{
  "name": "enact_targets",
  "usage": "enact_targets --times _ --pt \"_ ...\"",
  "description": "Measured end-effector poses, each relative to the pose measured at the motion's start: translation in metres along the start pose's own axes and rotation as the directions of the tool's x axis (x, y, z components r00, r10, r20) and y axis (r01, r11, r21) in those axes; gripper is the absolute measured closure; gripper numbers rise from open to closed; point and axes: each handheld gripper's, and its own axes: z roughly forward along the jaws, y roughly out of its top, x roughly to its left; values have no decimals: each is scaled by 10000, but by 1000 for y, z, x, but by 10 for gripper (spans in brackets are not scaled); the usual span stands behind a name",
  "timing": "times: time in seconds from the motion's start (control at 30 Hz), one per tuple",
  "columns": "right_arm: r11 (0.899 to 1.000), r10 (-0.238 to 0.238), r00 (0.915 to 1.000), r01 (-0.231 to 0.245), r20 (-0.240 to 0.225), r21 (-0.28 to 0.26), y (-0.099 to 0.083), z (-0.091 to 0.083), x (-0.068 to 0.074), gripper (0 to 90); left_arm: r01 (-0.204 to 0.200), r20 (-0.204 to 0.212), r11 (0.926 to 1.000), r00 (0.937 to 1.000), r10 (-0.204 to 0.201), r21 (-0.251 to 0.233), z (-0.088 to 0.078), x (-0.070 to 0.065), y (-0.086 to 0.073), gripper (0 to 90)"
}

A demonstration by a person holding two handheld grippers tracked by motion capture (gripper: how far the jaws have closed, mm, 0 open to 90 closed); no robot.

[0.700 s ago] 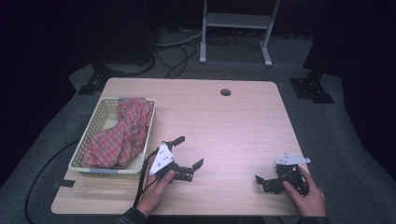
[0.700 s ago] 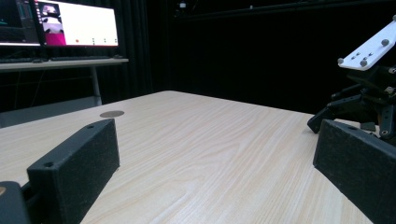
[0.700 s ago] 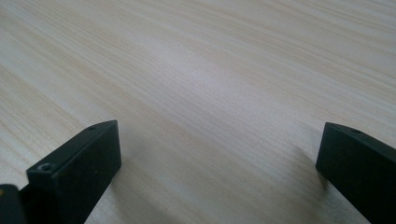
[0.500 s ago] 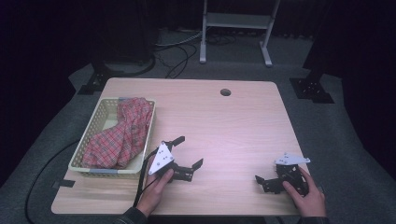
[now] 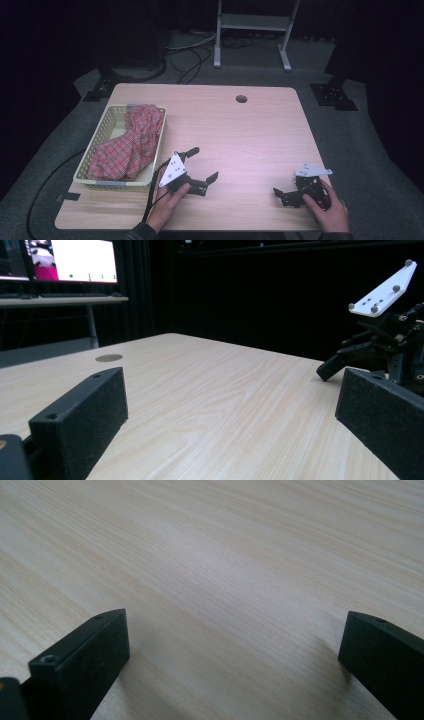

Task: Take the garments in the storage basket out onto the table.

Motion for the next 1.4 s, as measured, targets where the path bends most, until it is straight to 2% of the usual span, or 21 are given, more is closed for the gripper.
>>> enact_targets --times 0.17,0.3,0.4,0.7,1.0,1.23,1.4 --pt "10000 -4 10000 4 0 -2 0 0 0 0 -17 277 10000 9996 17 -11 -1 -3 5 1" --pt "10000 -1 10000 1 -1 7 0 0 0 0 260 441 9996 9987 -258 -58 -3 -2 11 1" --pt "10000 -2 10000 2 1 6 0 0 0 0 371 432 9993 9984 -366 -97 -5 -1 15 1" --pt "10000 6 10000 -6 -2 1 0 0 0 0 326 443 9994 9985 -321 -97 -8 0 24 1" --pt "10000 -6 10000 6 0 13 0 0 0 0 338 540 9994 9980 -341 57 -9 1 28 1" --pt "10000 -5 10000 5 -2 11 0 0 0 0 328 788 9991 9963 -349 272 -10 0 34 1" --pt "10000 -6 10000 6 -2 9 0 0 0 0 487 772 9983 9957 -510 319 -10 1 34 1"
